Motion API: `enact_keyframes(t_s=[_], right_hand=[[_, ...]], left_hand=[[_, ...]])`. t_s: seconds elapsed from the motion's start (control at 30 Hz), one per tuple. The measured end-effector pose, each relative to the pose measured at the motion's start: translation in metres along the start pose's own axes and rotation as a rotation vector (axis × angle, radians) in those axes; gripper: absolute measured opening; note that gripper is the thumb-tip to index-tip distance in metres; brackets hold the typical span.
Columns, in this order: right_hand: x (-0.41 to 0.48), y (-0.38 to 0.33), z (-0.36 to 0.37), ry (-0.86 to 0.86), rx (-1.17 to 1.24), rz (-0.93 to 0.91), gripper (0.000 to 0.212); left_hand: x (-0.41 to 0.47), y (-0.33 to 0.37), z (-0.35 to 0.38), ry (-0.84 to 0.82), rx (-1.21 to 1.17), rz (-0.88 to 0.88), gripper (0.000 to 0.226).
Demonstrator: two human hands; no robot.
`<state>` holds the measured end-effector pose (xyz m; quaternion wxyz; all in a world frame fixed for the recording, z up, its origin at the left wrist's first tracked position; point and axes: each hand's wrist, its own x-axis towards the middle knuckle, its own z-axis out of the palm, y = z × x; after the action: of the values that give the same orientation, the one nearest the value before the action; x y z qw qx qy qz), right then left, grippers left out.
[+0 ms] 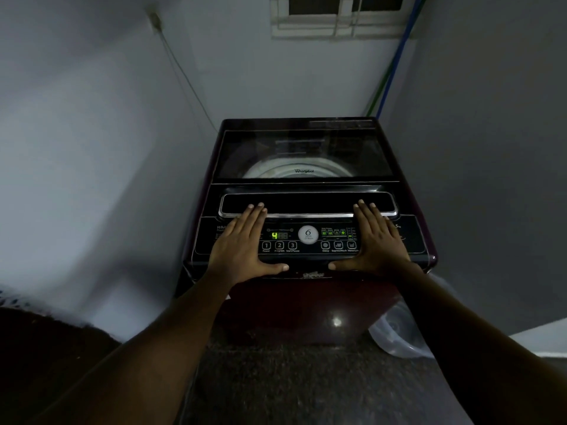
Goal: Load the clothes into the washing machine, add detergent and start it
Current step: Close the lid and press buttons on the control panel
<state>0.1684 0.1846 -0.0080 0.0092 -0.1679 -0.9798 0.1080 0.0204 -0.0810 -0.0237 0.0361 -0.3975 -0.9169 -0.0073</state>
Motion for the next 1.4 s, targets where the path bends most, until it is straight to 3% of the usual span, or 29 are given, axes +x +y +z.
enact_keyframes(t_s=[0.93,1.4], right_hand=[[0.002,-0.001,-0.003,-0.071,0.075,0.022,0.153],[0.003,-0.001,-0.002,-0.066,0.065,0.031,0.154]], left_hand=[[0.012,-0.004,-0.017,-0.269,-0.227,-0.06,0.15],[0.011,-0.001,-0.014,-0.236,-0.162,-0.047,0.151]])
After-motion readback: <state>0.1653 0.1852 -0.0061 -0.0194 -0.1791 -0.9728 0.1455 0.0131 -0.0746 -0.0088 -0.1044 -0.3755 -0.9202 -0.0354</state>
